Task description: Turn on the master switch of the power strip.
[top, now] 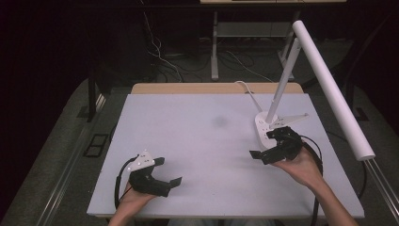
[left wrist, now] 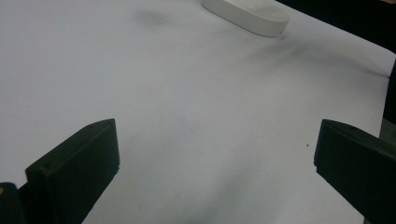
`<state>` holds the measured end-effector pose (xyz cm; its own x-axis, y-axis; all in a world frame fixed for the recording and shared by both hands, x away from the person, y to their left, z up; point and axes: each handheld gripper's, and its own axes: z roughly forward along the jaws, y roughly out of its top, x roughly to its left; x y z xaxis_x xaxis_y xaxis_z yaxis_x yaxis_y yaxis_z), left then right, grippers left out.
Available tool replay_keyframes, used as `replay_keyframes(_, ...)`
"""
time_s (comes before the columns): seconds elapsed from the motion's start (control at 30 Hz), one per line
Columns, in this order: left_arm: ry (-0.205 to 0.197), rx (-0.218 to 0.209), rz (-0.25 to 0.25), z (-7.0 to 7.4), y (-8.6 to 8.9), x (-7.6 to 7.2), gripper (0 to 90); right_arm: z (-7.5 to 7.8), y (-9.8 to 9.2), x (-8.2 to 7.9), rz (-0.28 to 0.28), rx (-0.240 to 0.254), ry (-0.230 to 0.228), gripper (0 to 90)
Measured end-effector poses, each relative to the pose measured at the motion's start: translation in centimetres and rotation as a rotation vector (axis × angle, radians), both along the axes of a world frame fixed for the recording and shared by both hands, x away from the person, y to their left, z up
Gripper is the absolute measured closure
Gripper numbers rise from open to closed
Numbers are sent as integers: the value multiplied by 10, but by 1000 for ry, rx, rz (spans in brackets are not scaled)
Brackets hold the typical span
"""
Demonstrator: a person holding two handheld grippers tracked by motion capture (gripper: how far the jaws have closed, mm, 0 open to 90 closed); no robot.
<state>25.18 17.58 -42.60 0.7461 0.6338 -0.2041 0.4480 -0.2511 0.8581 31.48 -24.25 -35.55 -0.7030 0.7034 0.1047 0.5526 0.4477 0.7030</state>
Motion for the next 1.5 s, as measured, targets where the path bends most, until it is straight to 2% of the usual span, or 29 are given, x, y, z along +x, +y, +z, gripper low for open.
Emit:
replay_keyframes(0.23,2,-2,2,0,0,0,0,6,2,9,7,-33,-9,4)
replay_keyframes(0.9,5,1,0,0,-1,0,0,8,5,37,-19,-112,19,4)
replay_keyframes(1.17,6,2,-1,-1,0,0,0,13,12,46,-5,-150,13,4)
replay_keyframes(1.23,5,2,-1,-1,0,0,0,14,14,47,0,-157,14,44)
replay_keyframes(1.33,5,2,-1,-1,0,0,0,16,18,48,-10,-168,24,47)
replay_keyframes(1.5,5,3,-1,-1,0,0,0,19,20,53,-7,-197,11,144)
